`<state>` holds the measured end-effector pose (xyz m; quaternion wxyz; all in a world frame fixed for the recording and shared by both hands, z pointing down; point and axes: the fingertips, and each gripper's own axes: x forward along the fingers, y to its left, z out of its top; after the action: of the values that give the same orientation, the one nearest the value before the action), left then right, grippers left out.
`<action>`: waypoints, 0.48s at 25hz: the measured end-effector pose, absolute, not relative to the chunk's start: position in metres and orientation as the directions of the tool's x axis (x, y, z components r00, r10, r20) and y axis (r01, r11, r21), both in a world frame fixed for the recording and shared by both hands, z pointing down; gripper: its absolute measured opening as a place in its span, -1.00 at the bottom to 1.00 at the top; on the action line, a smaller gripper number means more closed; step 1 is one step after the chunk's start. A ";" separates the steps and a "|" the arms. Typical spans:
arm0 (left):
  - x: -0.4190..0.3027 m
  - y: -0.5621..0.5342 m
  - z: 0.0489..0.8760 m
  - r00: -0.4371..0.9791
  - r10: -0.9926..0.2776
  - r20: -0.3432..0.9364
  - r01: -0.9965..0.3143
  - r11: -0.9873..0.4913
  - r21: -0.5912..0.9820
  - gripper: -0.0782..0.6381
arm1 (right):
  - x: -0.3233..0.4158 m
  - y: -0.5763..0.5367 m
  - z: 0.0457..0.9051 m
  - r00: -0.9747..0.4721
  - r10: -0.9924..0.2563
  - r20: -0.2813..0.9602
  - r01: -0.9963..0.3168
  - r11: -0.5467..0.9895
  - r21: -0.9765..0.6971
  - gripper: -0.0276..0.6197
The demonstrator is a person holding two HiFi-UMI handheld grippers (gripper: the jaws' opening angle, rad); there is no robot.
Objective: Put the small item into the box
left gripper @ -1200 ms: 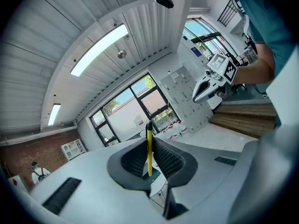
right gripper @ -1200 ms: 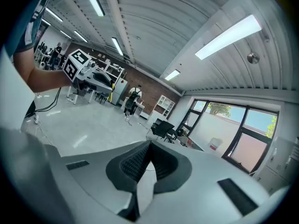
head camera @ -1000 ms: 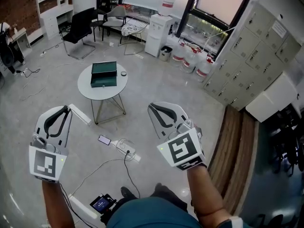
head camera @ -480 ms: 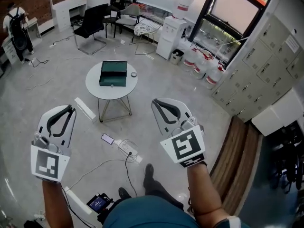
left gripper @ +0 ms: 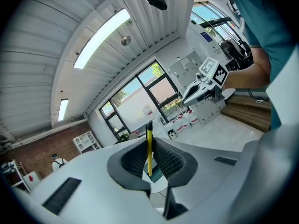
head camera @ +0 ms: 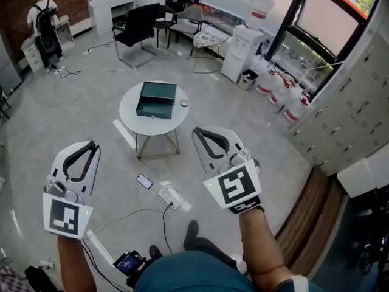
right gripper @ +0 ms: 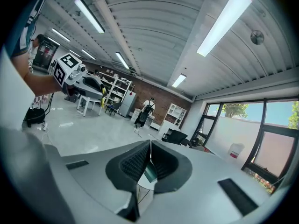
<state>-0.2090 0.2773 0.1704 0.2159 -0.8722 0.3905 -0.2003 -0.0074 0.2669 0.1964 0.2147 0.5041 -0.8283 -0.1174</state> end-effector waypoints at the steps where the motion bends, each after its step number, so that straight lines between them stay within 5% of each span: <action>1: -0.200 0.270 0.171 0.609 -0.772 0.182 -0.599 -0.598 -0.533 -0.64 | 0.000 0.258 0.197 -0.410 -0.881 0.237 -0.780 0.473 0.409 -0.80; 12: -0.113 0.211 0.170 0.536 -0.819 0.205 -0.614 -0.546 -0.570 -0.64 | 0.077 0.180 0.203 -0.511 -0.830 0.222 -0.736 0.556 0.386 -0.80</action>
<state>-0.1129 0.2113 0.1696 0.2210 -0.8482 0.4223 -0.2312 0.0774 0.1801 0.2026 0.1934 0.4551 -0.8606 -0.1218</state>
